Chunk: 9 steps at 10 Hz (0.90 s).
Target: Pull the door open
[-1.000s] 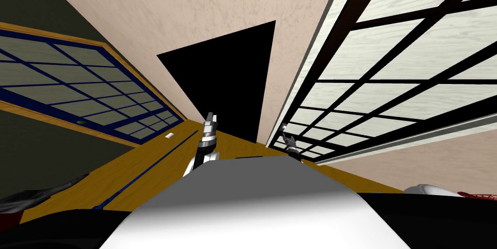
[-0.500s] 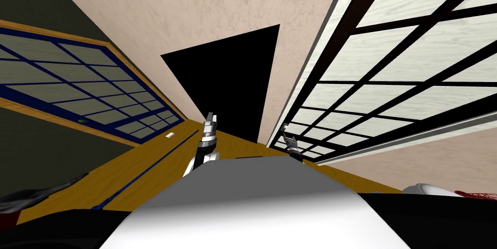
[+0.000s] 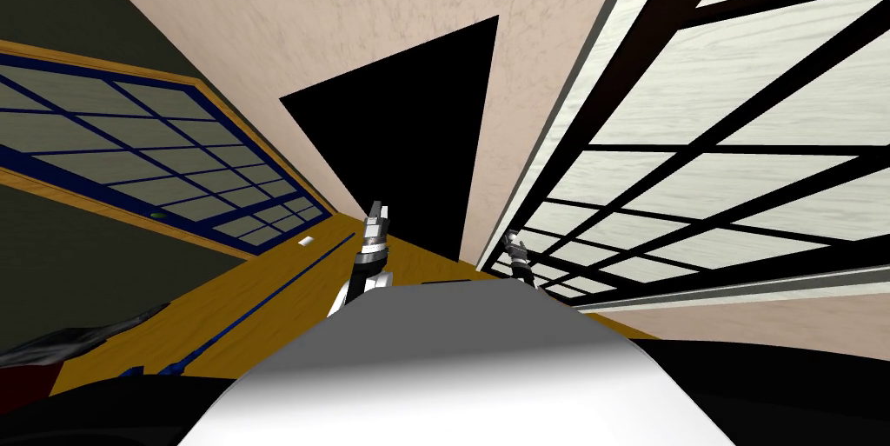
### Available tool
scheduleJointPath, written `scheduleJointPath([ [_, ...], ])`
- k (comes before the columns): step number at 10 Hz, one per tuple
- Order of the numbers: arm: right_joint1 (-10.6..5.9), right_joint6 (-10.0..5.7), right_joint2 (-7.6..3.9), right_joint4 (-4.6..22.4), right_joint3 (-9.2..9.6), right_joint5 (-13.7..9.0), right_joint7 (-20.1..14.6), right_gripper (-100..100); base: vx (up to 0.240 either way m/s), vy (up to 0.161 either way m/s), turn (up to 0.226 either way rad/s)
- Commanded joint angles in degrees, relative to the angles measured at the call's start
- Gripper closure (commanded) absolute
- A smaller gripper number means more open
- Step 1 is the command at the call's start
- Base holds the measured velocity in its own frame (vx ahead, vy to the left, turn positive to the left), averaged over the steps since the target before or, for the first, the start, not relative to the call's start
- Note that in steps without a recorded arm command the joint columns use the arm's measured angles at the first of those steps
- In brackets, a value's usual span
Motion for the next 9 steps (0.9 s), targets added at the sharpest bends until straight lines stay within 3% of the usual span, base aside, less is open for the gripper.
scheduleJointPath([
  [1, -1.17, 1.17, 0.96, -0.16, -0.64, -0.33, 1.72, -100, 0.139, -0.173, 0.051],
  [2, -0.91, 0.32, 0.66, 0.52, -0.38, -0.2, 1.06, -100, 0.035, -0.057, 0.004],
  [3, -0.91, 0.32, 0.66, 0.52, -0.38, -0.2, 1.06, 100, -0.024, 0.029, 0.008],
  [8, -0.91, 0.32, 0.66, 0.52, -0.38, -0.2, 1.06, 100, -0.005, 0.006, -0.006],
  [9, -0.32, 2.13, 0.78, 0.1, -0.7, -2.13, 0.74, 100, 0.0, 0.0, 0.022],
])
